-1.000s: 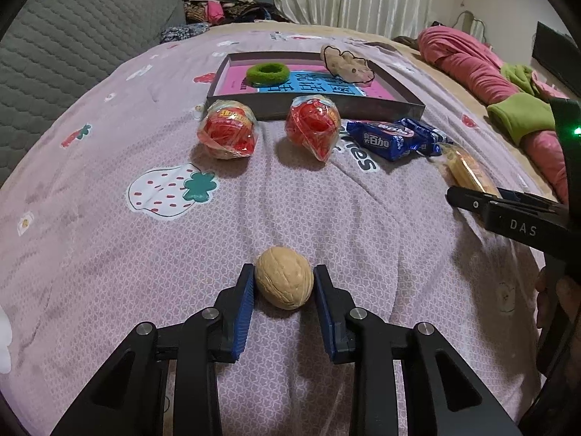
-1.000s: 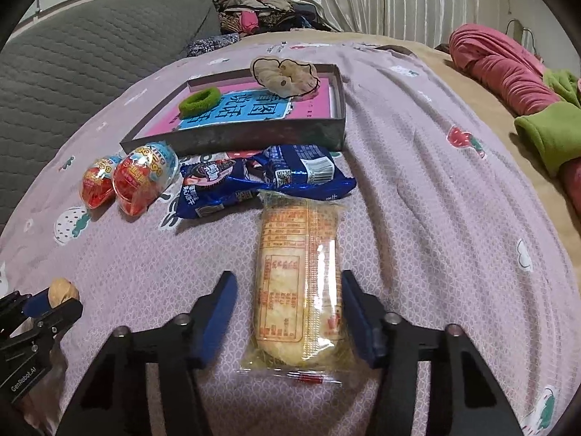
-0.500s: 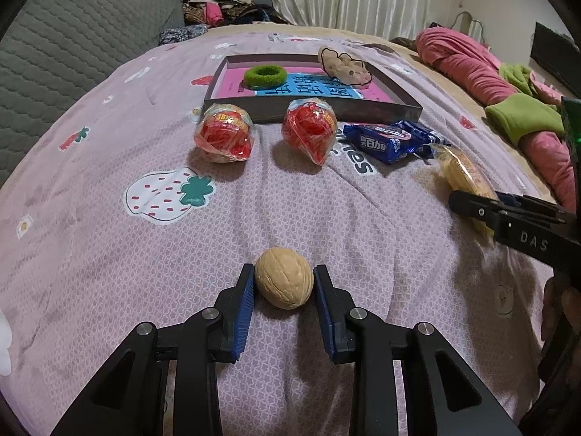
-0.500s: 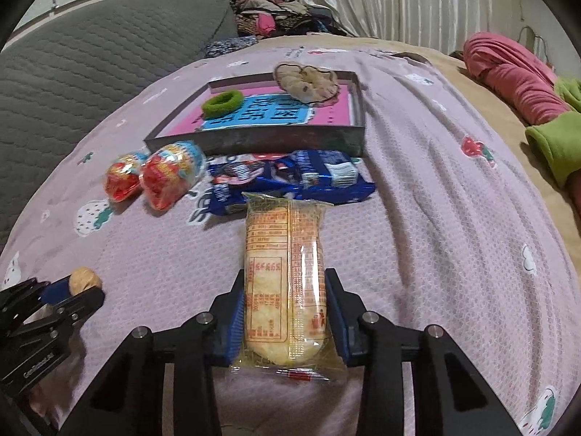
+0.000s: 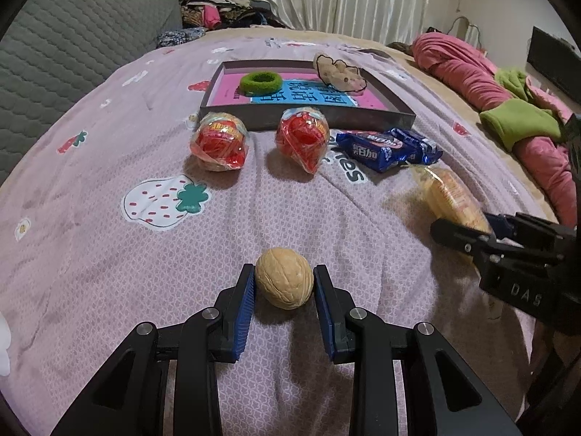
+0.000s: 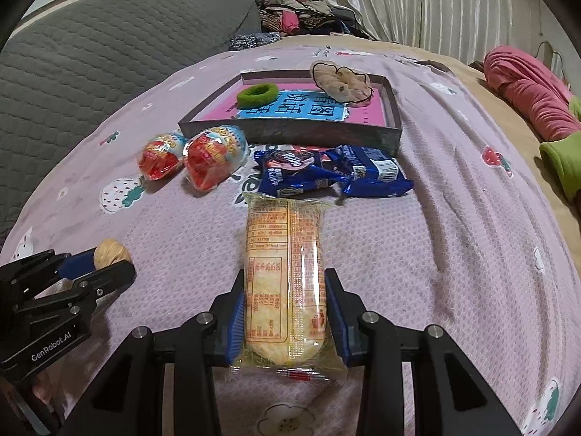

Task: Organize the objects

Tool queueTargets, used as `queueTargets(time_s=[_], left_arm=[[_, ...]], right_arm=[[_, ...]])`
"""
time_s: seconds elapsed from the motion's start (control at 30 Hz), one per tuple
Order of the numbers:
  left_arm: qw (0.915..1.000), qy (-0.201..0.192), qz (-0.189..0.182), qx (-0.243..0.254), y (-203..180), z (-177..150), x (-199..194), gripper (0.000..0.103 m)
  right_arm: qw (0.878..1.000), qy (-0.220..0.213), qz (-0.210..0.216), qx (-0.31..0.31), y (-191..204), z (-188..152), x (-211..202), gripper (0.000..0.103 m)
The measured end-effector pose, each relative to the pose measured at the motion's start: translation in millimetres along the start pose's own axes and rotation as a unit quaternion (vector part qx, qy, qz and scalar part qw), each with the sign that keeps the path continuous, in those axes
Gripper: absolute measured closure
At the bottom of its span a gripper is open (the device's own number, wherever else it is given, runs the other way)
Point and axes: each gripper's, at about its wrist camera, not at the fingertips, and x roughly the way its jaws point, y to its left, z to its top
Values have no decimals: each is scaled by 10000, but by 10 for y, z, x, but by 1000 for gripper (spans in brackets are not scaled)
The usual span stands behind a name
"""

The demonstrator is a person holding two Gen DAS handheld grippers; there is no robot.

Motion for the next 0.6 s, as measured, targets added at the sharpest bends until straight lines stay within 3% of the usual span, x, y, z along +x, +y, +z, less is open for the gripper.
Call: queueTargets(time_s=[0.3,0.6], left_arm=[[9998,-152,-31,-85,42,56,-94,70],[9990,-388,-203,-73,44,168,-277,71]], right_arm=[[9998,-71,151,-61,171,-32,-88,63],[9998,-185,38,-82,271,1,-267,63]])
